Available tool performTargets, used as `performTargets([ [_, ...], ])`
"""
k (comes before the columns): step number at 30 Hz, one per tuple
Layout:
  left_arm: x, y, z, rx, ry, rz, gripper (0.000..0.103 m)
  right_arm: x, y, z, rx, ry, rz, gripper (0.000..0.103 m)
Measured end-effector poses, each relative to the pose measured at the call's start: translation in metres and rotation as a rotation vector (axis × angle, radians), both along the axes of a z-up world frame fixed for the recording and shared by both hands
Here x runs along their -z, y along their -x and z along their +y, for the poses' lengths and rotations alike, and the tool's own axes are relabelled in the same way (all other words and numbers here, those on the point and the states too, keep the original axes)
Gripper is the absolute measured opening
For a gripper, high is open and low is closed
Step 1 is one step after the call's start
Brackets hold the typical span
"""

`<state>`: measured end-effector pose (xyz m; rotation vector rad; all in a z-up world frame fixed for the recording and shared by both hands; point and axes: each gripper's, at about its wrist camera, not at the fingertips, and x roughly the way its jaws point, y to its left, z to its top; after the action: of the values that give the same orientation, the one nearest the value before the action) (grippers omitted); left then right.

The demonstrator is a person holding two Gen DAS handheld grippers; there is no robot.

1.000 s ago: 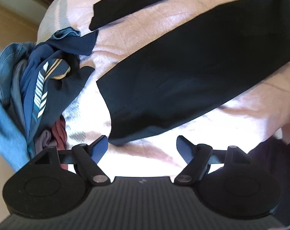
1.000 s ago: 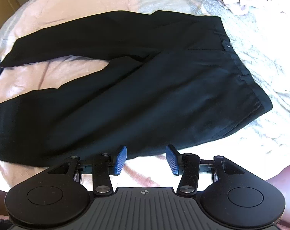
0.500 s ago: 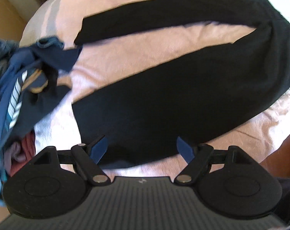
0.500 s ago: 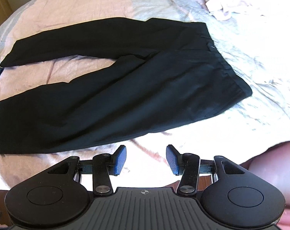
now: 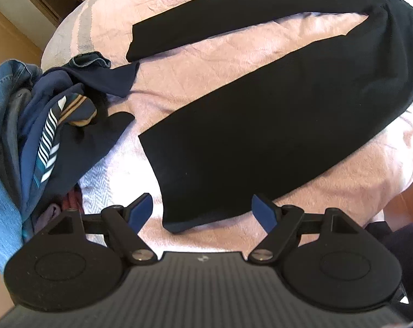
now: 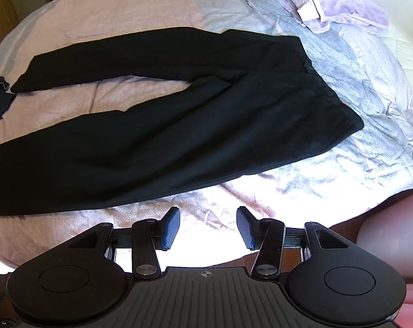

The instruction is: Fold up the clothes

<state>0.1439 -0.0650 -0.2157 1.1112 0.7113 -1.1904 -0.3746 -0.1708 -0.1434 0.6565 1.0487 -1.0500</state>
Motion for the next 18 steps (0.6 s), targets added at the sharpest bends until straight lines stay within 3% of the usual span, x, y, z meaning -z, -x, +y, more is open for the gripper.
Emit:
performTargets([
  [18,0.000,-0.032,0.049,-0.110,-0.009,0.017,0.077,0.025,-0.095,0.041,-0.249,-0.091,-0.019,0.050],
])
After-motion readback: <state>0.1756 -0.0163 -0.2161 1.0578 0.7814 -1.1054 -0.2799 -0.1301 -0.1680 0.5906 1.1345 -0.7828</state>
